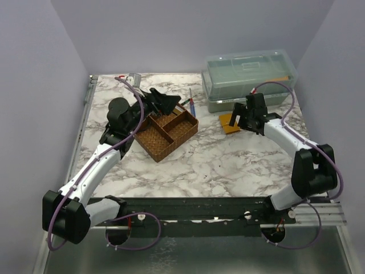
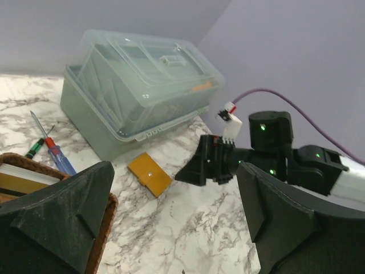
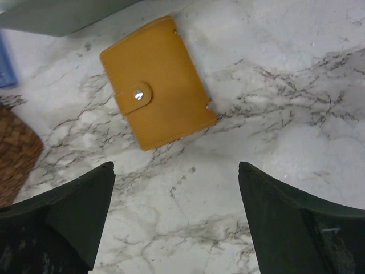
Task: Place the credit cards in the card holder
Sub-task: Pick up the card holder from the center of the board.
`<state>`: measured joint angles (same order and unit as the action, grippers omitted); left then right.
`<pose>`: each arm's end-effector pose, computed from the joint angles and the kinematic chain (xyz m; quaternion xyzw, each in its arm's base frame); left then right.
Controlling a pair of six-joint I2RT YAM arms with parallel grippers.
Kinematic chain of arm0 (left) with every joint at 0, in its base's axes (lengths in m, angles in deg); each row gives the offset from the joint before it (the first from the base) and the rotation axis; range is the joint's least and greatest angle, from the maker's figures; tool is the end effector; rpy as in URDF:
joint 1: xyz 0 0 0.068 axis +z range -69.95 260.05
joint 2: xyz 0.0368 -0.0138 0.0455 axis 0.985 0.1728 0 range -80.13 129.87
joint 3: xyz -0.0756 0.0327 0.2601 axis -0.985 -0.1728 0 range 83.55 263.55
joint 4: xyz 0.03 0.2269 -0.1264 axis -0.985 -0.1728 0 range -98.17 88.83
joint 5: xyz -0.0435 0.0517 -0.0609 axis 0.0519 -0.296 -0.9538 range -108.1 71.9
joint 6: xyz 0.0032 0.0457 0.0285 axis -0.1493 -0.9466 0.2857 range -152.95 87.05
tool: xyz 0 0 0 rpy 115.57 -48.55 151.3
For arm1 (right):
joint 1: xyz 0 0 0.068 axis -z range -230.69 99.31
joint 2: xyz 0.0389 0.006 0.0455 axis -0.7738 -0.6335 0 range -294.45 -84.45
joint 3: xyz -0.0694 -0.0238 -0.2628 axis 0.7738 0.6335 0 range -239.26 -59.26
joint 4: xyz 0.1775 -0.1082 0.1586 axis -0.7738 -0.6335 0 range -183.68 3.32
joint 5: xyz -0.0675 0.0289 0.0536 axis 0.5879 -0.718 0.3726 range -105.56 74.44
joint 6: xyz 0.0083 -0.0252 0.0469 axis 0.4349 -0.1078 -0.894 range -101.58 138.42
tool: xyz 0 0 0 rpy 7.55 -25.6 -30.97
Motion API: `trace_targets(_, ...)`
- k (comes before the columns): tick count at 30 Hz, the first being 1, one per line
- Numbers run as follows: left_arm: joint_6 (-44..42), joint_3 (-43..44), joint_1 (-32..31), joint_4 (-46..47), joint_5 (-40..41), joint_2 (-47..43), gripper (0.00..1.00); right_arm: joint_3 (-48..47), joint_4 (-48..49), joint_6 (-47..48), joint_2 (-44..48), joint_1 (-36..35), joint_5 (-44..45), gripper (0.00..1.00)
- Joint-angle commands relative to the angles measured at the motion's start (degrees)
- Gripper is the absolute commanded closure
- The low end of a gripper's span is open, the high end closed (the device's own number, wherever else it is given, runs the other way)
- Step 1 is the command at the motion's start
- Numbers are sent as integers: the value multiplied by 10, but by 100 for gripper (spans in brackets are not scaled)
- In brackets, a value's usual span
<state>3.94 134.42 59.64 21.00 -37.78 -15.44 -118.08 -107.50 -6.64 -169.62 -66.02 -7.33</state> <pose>0.2448 -0.1040 0.3675 0.0356 0.6560 -0.4555 0.6007 0.3083 0.0792 0.2415 0.1048 0.9230 0.0630 0.3649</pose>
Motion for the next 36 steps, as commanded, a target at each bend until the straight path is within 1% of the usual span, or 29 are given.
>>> trace_targets(1, -27, 42, -28, -55, -1, 28, 1, -48, 68, 45, -75, 31, -78, 10)
trace_targets(3, -32, 54, -35, -69, -14, 46, 1, -65, 67, 71, -113, 34, -75, 10)
trace_targets(4, -34, 58, -38, -74, -18, 53, 1, -67, 76, 83, -122, 40, -87, 10)
trace_targets(6, -36, 63, -42, -81, -23, 63, 1, -54, 112, 109, -129, 47, -124, 9)
trace_targets(9, -36, 68, -49, -90, -25, 77, 1, -55, 134, 141, -142, 48, -128, 7)
trace_targets(14, -39, 75, -65, -104, -25, 93, 1, -71, 145, 141, -185, 53, -144, 8)
trace_targets(17, -38, 76, -77, -107, -24, 98, 1, -70, 156, 124, -212, 53, -137, 14)
trace_targets(19, -37, 78, -85, -109, -25, 101, 1, -69, 156, 117, -230, 54, -131, 21)
trace_targets(25, -36, 86, -109, -121, -29, 118, 2, -25, 159, 90, -231, 51, -141, 44)
trace_targets(29, -20, 92, -123, -128, -31, 136, 3, 50, 155, 41, -192, 42, -162, 58)
trace_targets(32, 2, 89, -138, -128, -28, 155, 5, 115, 162, 11, -141, 29, -193, 64)
trace_targets(34, 13, 88, -155, -128, -28, 171, 5, 156, 175, -4, -99, 24, -226, 66)
trace_targets(36, 26, 88, -170, -128, -32, 190, 6, 186, 186, -17, -61, 23, -261, 71)
